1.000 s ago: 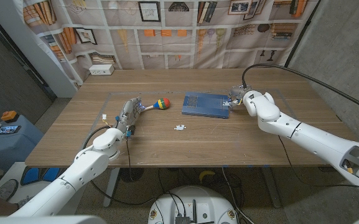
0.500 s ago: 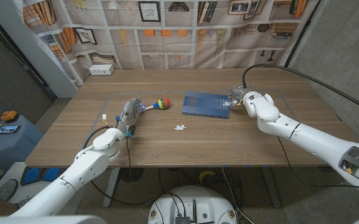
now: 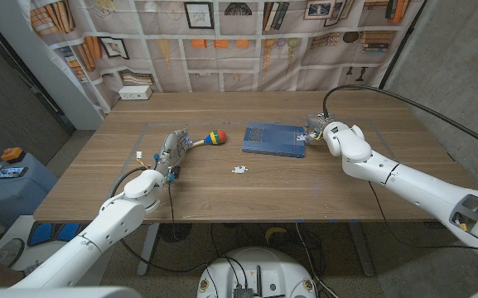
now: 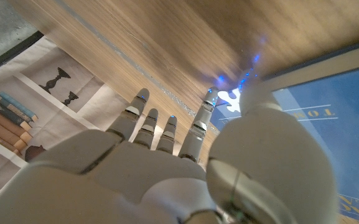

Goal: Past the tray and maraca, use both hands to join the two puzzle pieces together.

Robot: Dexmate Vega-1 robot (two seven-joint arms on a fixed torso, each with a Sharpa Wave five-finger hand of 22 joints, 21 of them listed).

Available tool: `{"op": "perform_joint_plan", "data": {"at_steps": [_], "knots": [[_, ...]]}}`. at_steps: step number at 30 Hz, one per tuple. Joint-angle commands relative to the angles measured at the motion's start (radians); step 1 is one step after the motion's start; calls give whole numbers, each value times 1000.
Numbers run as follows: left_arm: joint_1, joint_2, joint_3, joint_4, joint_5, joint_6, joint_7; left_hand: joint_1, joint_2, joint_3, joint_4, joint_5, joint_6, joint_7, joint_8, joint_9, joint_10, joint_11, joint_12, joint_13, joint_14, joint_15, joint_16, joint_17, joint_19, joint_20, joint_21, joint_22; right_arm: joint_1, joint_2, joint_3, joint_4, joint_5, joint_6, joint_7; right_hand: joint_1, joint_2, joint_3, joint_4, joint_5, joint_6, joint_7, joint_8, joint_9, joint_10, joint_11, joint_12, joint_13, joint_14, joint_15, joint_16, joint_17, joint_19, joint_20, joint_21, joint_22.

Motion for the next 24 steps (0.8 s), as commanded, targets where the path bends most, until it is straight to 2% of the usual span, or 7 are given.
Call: {"op": "perform_joint_plan", "data": {"at_steps": [1, 24], "knots": [[4, 2, 1, -4, -3, 8, 5, -5, 81, 6, -3, 3, 7, 1, -2, 3, 6, 5, -2, 2, 6, 2, 0, 4, 1, 7, -1, 0, 4, -1, -8, 1, 6, -4, -9, 19, 5, 2, -3, 0, 20, 1, 13, 3, 18, -3, 10, 0, 11, -6, 6, 1, 12, 0, 8, 4], [17, 5, -2, -13, -5, 9, 12, -5, 81, 7, -2, 3, 6, 1, -2, 3, 7, 3, -1, 2, 6, 3, 0, 4, 2, 6, -1, 1, -5, -6, -7, -12, 7, -14, -24, 37, 20, 5, -3, -5, 78, 0, 27, 2, 46, -18, 10, -1, 24, -16, 8, 0, 26, -8, 6, 4]]}}
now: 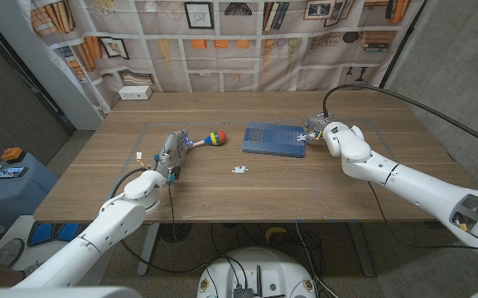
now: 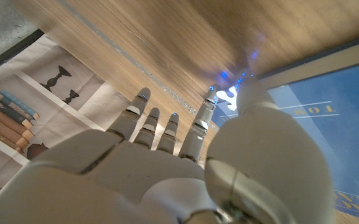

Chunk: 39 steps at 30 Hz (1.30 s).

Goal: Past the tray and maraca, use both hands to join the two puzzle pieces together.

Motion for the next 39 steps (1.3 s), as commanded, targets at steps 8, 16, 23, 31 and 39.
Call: {"op": "perform_joint_plan", "data": {"at_steps": [8, 16, 23, 31, 39], "knots": [[11, 2, -3, -8, -3, -1, 4, -4, 81, 7, -3, 3, 7, 1, -2, 3, 6, 5, -2, 2, 6, 3, 0, 4, 1, 6, -1, 1, -10, -6, 1, -14, -2, -8, -7, 15, 8, 5, -2, -1, 33, 2, 10, 3, 20, -10, 2, 3, 15, -3, 6, 0, 13, -1, 5, 4], [14, 5, -3, -12, -2, 1, 5, -4, 81, 6, -3, 2, 6, 0, -2, 3, 5, 4, -2, 2, 6, 2, 0, 4, 1, 7, -1, 1, -16, -9, 5, -23, -3, -14, -10, 18, 10, 4, -2, -3, 46, 1, 13, 2, 23, -10, 0, 3, 17, -6, 7, 1, 18, -3, 6, 4], [13, 6, -3, -12, -1, 0, 3, -3, 81, 6, -4, 2, 6, 0, -2, 3, 7, 4, -1, 2, 6, 2, 0, 4, 1, 8, -1, 1, -22, -13, 10, -33, -5, -19, -13, 19, 11, 4, -2, -4, 53, 1, 14, 2, 27, -15, 0, 3, 19, -7, 7, 1, 21, -4, 6, 4], [14, 6, -2, -13, 0, -4, 0, -3, 82, 6, -4, 2, 6, 0, -2, 3, 7, 4, -2, 2, 6, 2, 0, 4, 1, 7, -2, 1, -27, -17, 16, -43, -8, -23, -17, 21, 12, 3, -2, -5, 60, 1, 15, 2, 33, -16, 0, 3, 22, -10, 8, 1, 26, -5, 6, 4], [20, 12, -6, -26, 4, 1, 9, -2, 82, 6, -5, 2, 6, 1, -2, 3, 7, 3, -2, 2, 6, 2, 0, 4, 1, 7, -2, 1, -34, -21, 21, -54, -11, -26, -20, 23, 13, 2, -2, -6, 69, 1, 16, 2, 37, -16, -1, 3, 26, -11, 9, 1, 28, -5, 6, 4]]}}
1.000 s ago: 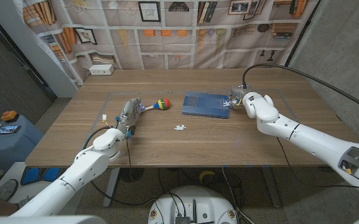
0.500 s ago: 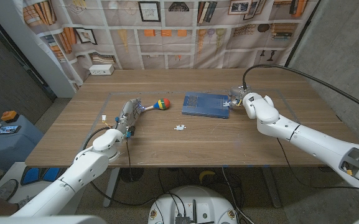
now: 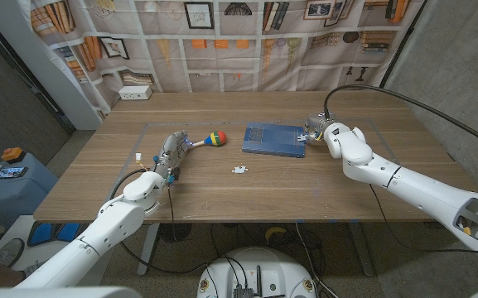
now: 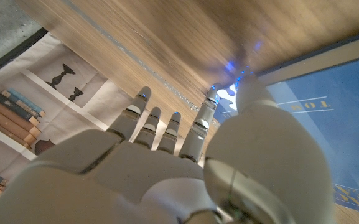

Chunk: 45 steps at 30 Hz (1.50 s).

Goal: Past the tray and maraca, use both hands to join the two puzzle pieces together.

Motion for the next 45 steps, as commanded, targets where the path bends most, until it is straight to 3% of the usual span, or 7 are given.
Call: {"op": "perform_joint_plan", "data": {"at_steps": [1, 45], "knots": [[6, 6, -3, -12, 6, 0, 5, -2, 82, 5, -5, 2, 6, 1, -2, 3, 6, 4, -2, 2, 6, 1, 0, 4, 1, 8, -1, 0, -11, -7, 9, -18, -5, -5, -5, 5, 7, 2, -1, -6, 14, 0, 8, 1, 9, -2, -1, 2, 7, -3, 6, 1, 11, -3, 6, 4], [89, 73, -42, -170, 90, -19, 47, 8, 84, -1, -18, 1, 11, 0, -1, 3, 12, 6, 0, 2, 2, -1, -1, 3, 3, 6, 0, 0, -78, -59, 72, -145, -52, -29, 23, 11, 8, -3, -1, -9, 35, -1, 7, 0, 25, -7, -5, 2, 17, -6, 8, 2, 15, 0, 3, 4]]}}
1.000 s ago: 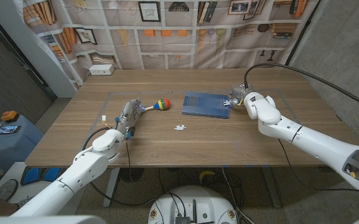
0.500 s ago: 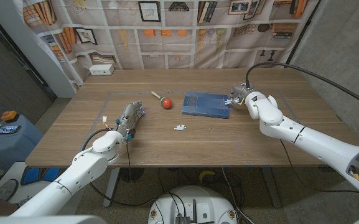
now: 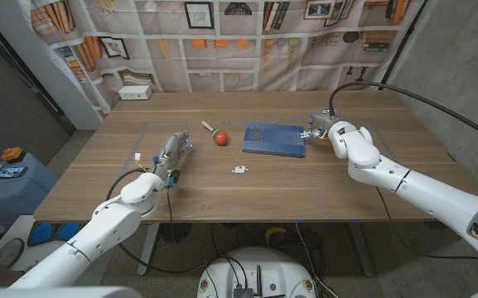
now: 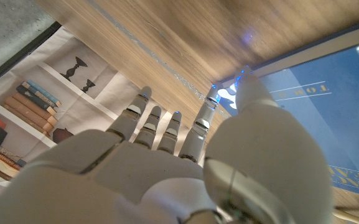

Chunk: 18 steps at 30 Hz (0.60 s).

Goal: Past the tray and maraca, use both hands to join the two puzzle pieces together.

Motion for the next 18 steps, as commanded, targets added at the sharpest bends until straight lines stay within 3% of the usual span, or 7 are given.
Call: {"op": "perform_joint_plan", "data": {"at_steps": [1, 9, 18], "knots": [[25, 18, -15, -42, 38, -22, 9, 9, 84, 0, -6, 1, 8, -3, 0, 3, 7, -1, 0, 2, 2, -1, -1, 3, 9, -3, 4, 3, -21, -10, 18, -36, -16, -3, 9, 6, 3, -3, -1, -1, 14, -2, 4, 4, 8, 0, -5, 2, 10, 1, 4, 2, 10, 5, 3, 4], [35, 9, -15, -33, 90, -71, 17, 12, 78, -3, -14, 0, 13, -8, 1, 2, 19, -6, 3, 2, 8, -19, 1, 1, 13, -8, 5, 3, -37, -12, 31, -64, -27, -20, 28, 7, 2, -4, -1, -1, 15, -2, 2, 4, 11, 0, -5, 2, 13, 2, 6, 3, 11, 4, 2, 4], [40, 33, -12, -41, 150, -87, 2, 17, 63, -7, -37, 0, 35, -35, 5, 2, 59, -34, 12, 1, 45, -47, 5, -2, 9, -15, 2, 2, -58, -16, 42, -105, -45, -43, 54, 8, 4, -5, -1, -2, 15, -2, 0, 3, 13, -1, -7, 2, 13, 0, 5, 3, 10, 6, 2, 5]]}}
